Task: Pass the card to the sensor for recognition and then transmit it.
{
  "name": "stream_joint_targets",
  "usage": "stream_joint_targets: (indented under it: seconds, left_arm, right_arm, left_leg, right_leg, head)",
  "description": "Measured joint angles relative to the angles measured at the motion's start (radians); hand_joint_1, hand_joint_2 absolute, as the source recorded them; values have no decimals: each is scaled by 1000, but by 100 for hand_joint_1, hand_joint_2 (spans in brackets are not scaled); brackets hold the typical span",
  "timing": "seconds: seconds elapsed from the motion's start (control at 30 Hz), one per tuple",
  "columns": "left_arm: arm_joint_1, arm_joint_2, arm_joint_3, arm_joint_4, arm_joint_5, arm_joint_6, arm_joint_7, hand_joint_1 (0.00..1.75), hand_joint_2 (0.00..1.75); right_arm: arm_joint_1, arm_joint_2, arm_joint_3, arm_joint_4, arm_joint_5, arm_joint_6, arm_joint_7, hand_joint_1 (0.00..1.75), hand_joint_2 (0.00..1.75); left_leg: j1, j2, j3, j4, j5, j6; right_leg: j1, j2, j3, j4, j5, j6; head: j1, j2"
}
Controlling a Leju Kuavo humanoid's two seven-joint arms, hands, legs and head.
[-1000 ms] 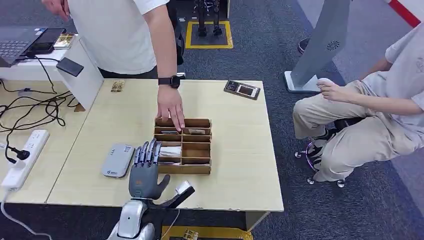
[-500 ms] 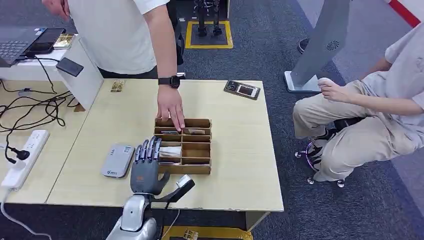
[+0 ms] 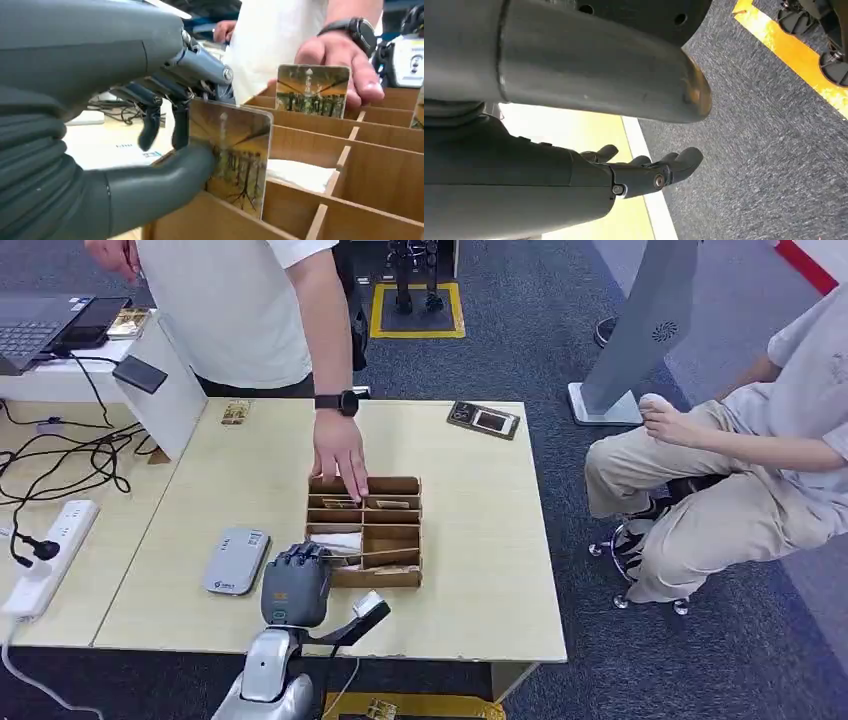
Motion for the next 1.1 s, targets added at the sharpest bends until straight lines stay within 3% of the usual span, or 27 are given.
stream_joint_targets:
  seconds: [0.27,0.63,0.87,1.1]
  left_arm:
    - [13,-18,52,-30,27,0,-134,175,175]
    - [28,-47,100,-42,46,0,-204,175,175]
    - [29,-92,189,-49,150,0,-362,175,175]
    - [31,-95,226,-50,168,0,-380,175,175]
  right_arm:
    - [-3,0,0,0,0,-1,-12,0,0]
    - [-7,0,3,0,0,-6,-16,0,0]
    - [-6,0,3,0,0,-12,-12,0,0]
    - [-6,0,3,0,0,-12,-11,0,0]
  left_leg:
    - [0,-1,-1,0,0,0]
    - [0,-1,-1,0,0,0]
    - [0,0,-1,0,0,0]
    - [0,0,-1,0,0,0]
  right_leg:
    - [0,0,-1,0,-1,0]
    - [0,0,-1,0,0,0]
    - [0,0,-1,0,0,0]
    - [0,0,-1,0,0,0]
  head:
    - [0,0]
    - [0,0]
    - [0,0]
    - [0,0]
